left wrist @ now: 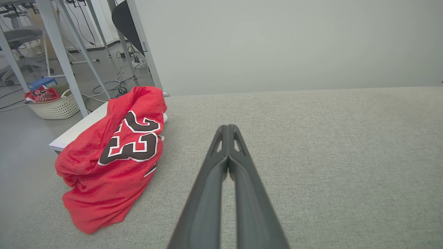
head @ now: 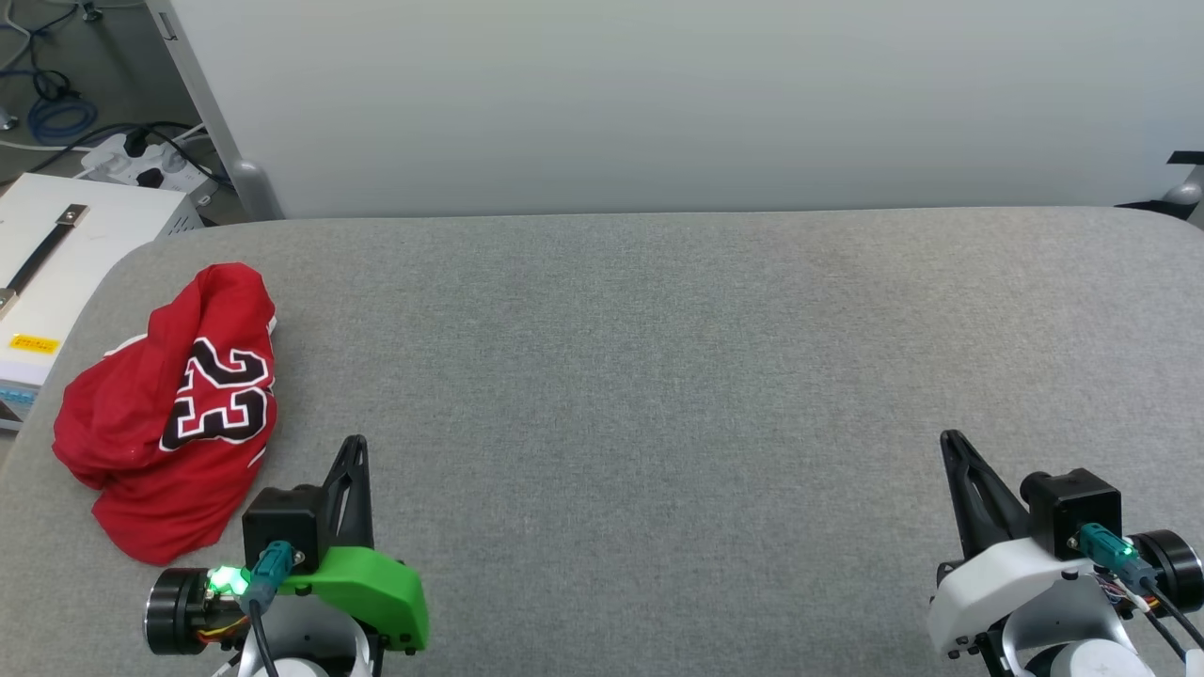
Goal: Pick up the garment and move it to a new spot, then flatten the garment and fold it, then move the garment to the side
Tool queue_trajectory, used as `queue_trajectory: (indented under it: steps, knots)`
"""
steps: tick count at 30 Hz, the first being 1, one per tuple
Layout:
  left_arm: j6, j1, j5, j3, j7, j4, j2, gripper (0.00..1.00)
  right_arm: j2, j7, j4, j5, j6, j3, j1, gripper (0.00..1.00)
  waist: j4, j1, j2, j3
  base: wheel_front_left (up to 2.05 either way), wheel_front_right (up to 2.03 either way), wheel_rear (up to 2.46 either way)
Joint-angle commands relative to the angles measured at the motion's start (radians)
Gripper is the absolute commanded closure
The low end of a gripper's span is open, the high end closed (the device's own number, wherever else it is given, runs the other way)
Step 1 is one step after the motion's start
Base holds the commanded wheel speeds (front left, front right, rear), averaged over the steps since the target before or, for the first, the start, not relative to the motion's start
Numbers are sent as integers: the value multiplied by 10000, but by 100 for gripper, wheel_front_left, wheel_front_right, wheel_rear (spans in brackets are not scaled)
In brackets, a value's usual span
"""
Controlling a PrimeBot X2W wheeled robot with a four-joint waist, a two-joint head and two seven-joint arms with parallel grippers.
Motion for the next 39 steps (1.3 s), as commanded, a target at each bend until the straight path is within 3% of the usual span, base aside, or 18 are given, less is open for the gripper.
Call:
queue_trajectory:
  steps: [1, 12, 13, 14, 15, 16, 39]
  knots:
    - [41, -184, 95, -9, -9, -18, -53, 100, -22, 28, 18, -93, -9, -1, -161, 100, 0, 0, -1, 0, 0, 0, 0]
    - [41, -184, 95, -9, -9, -18, -53, 100, -22, 28, 18, -93, -9, -1, -161, 100, 0, 0, -1, 0, 0, 0, 0]
    - [-1, 2, -7, -4, -3, 1, 2, 0, 2, -3, 0, 7, 0, -4, 4, 0, 0, 0, -1, 0, 0, 0, 0]
    - [0, 10, -8, -2, -3, 3, 2, 0, 4, -4, -1, 9, 0, -3, 5, 0, 0, 0, -1, 1, 0, 0, 0]
    - [-3, 9, -10, -3, -5, 5, 2, 100, 6, -7, -1, 10, 0, -5, 7, 100, -1, 0, -1, 1, 0, 0, 0]
    - [-4, 5, -20, -9, -17, 12, 2, 0, 6, -17, 3, 16, 0, -10, 9, 0, -1, 0, -1, 2, 0, 0, 0]
    - [-83, -186, -497, -225, -494, 252, -8, 0, 1, -489, -133, 653, -2, -381, 151, 0, -13, 0, -1, 12, 0, 0, 0]
